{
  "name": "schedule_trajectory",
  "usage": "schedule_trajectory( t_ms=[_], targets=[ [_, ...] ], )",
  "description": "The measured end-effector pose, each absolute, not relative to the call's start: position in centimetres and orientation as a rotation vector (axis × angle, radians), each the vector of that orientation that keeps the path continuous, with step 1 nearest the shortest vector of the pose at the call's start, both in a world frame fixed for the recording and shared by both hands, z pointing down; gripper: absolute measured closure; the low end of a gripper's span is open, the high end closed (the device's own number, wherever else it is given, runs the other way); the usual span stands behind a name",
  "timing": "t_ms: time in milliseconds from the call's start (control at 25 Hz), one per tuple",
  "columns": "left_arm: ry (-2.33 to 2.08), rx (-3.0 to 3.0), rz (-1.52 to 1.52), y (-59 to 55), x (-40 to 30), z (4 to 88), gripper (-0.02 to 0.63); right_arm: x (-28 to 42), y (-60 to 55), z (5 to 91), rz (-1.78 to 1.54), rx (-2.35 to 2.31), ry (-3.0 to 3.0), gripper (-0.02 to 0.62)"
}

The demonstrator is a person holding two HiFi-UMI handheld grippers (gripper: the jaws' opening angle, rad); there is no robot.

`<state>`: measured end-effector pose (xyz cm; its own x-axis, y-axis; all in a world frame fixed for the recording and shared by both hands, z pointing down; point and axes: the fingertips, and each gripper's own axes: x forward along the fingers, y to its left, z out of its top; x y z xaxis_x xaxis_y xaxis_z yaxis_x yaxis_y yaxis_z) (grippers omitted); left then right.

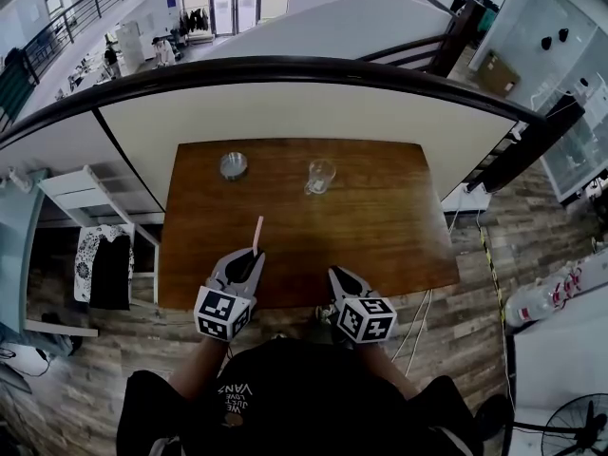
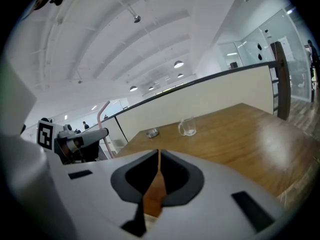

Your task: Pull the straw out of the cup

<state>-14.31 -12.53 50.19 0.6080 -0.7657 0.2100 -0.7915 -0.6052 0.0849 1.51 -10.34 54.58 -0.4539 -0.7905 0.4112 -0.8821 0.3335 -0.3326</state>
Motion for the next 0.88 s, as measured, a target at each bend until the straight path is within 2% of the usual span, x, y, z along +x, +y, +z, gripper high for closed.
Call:
schedule_trajectory(
  t_ms=[880],
  targets=[
    [-1.328, 2.654, 0.208, -11.87, -15.01, 50.34, 0.565, 0.72, -10.55, 54.68, 0.704, 1.526, -2.4, 0.583]
  ],
)
